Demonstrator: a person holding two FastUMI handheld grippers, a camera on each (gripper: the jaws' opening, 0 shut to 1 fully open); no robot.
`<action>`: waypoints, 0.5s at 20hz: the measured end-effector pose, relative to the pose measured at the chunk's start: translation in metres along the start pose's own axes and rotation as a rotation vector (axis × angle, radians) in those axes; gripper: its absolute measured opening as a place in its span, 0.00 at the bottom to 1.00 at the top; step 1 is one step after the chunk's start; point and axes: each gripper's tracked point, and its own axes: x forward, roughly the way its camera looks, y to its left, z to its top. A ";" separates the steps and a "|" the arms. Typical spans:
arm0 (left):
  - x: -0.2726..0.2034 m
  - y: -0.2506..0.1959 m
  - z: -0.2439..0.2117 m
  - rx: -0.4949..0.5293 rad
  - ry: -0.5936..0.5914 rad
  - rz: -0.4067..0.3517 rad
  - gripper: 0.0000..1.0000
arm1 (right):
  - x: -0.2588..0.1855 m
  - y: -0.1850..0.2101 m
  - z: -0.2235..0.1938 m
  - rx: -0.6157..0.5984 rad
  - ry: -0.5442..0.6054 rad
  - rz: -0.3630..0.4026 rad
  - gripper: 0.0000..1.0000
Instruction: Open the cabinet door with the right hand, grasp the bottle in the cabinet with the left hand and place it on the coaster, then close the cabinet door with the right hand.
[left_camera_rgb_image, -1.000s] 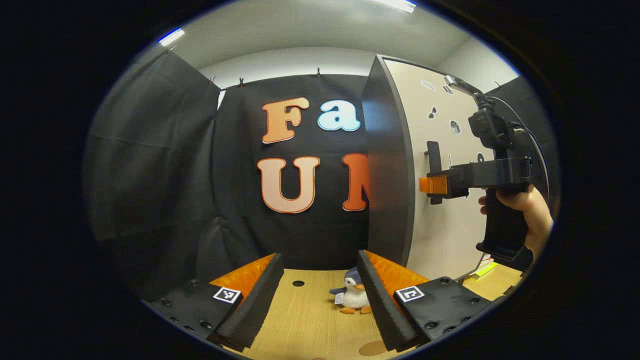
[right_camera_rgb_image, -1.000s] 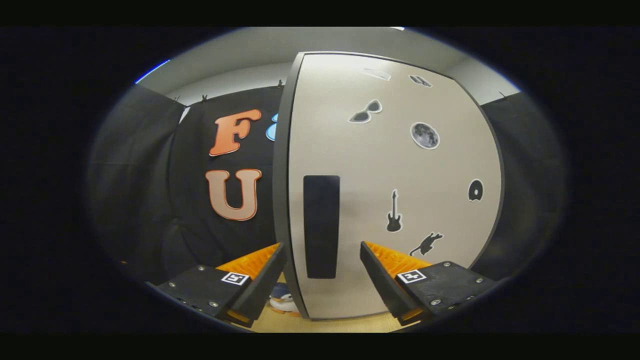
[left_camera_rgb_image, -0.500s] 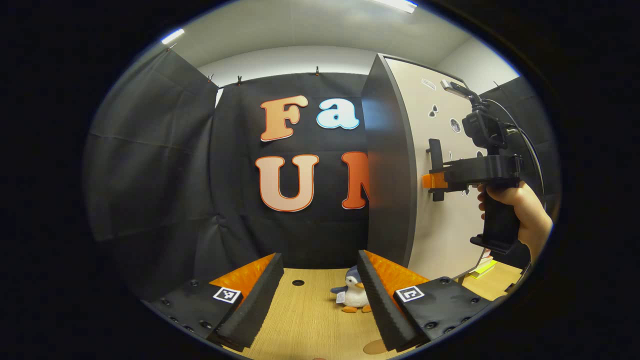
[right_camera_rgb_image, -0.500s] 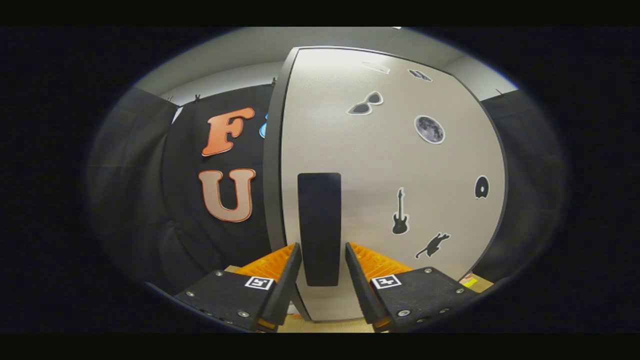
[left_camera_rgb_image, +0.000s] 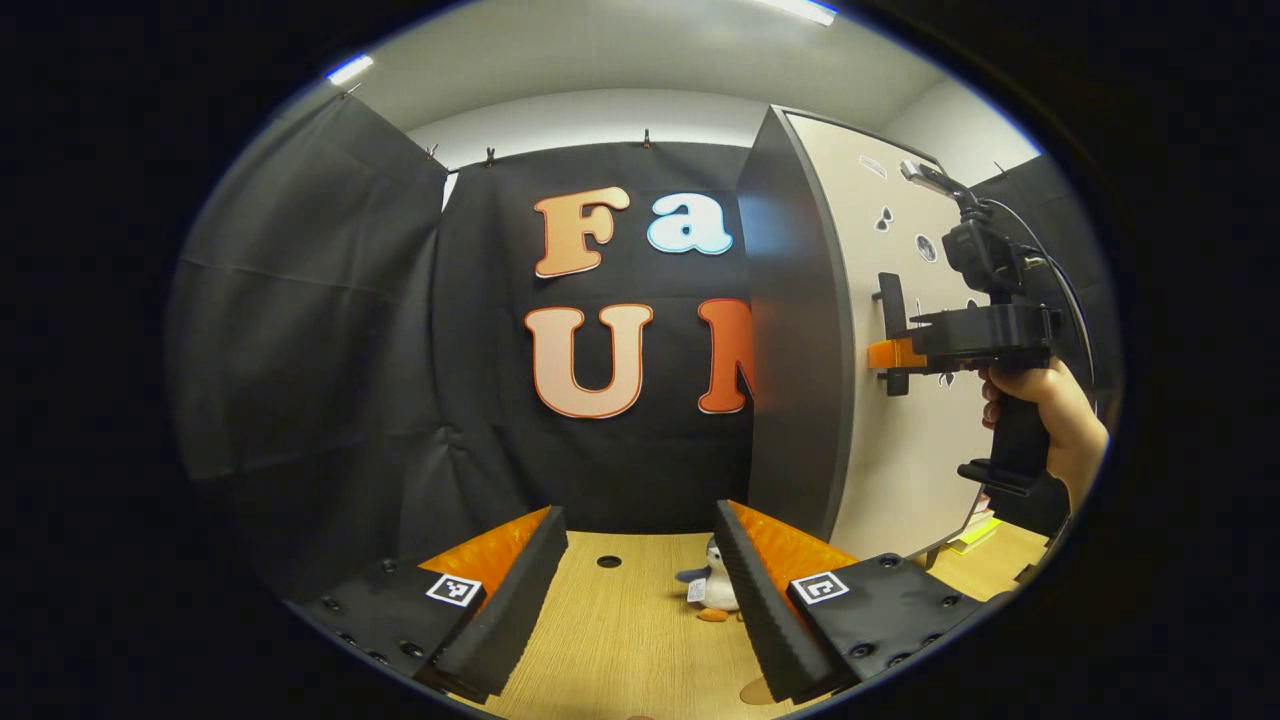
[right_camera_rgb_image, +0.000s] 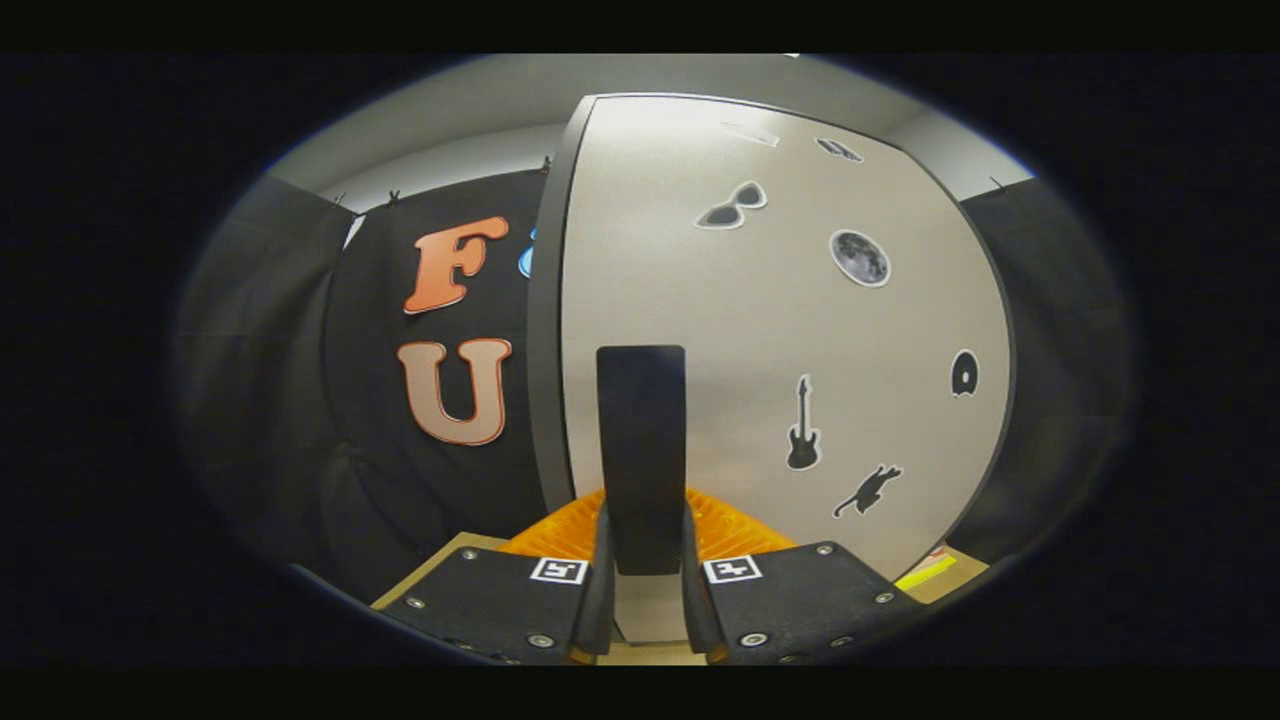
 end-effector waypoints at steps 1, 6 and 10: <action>0.002 0.000 -0.001 0.002 0.000 0.000 0.96 | -0.001 0.000 0.000 0.002 -0.006 -0.005 0.26; 0.017 0.003 -0.004 -0.003 0.010 -0.006 0.96 | -0.010 -0.001 0.001 0.020 -0.024 -0.001 0.22; 0.032 -0.001 -0.003 -0.012 0.003 0.014 0.96 | -0.029 -0.003 0.005 0.036 -0.035 0.035 0.20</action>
